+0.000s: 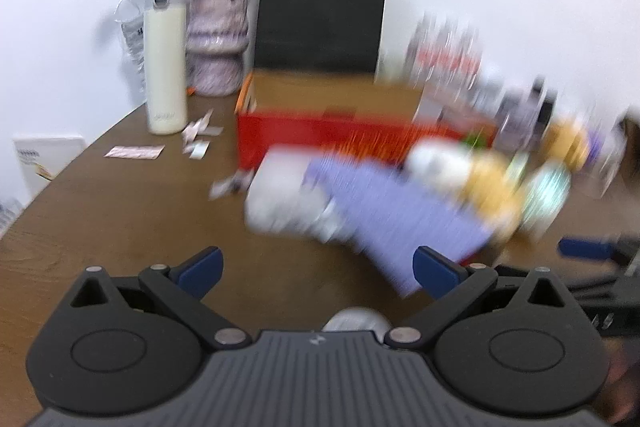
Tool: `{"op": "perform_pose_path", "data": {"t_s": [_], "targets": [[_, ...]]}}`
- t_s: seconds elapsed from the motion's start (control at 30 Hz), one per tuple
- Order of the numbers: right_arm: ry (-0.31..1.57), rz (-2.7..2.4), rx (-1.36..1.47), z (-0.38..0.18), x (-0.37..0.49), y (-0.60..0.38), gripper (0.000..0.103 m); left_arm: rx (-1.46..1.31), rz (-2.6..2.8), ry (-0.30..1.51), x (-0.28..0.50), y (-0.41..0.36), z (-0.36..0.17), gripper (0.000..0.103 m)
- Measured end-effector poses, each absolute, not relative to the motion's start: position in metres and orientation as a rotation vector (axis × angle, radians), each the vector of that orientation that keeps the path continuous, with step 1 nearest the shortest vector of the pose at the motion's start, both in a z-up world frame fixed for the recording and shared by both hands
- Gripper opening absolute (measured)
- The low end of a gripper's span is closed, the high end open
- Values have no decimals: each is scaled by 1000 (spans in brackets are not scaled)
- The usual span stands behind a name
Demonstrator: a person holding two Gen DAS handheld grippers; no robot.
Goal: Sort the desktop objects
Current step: 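Grasp the purple pouch with the left tool while the right tool grasps the plush toy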
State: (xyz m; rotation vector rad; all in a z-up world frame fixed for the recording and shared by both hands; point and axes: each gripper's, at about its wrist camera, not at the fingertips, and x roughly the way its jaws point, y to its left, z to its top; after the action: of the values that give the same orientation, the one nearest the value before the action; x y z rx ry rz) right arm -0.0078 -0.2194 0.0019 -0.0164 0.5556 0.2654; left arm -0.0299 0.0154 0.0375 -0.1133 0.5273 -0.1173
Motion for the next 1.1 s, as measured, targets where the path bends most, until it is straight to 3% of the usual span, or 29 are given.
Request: {"op": "perform_pose_path", "data": {"t_s": [0.13,0.2,0.3,0.47,0.53,0.6,0.7,1.1], "targets": [[388,308,63,26,-10,-235,100,-268,-231,587,0,15,43,100],[416,333,99,28,6,-233,88,-256,-212,645,18,6,35,81],[479,336,126,20,36,-229,70,-217,-194,676,31,-6,27,61],[580,203,59,-1,75,-221,66,-245,-209,700,36,-5,18,23],[611,224,57,-8,84,-218,60,-231,-203,681,34,-2,21,20],[634,223,61,-14,88,-216,53,-222,-214,663,32,0,26,9],[625,220,101,-12,86,-221,49,-212,-219,644,28,0,34,3],[368,288,66,57,29,-218,45,-217,-321,381,-36,-1,114,2]]}}
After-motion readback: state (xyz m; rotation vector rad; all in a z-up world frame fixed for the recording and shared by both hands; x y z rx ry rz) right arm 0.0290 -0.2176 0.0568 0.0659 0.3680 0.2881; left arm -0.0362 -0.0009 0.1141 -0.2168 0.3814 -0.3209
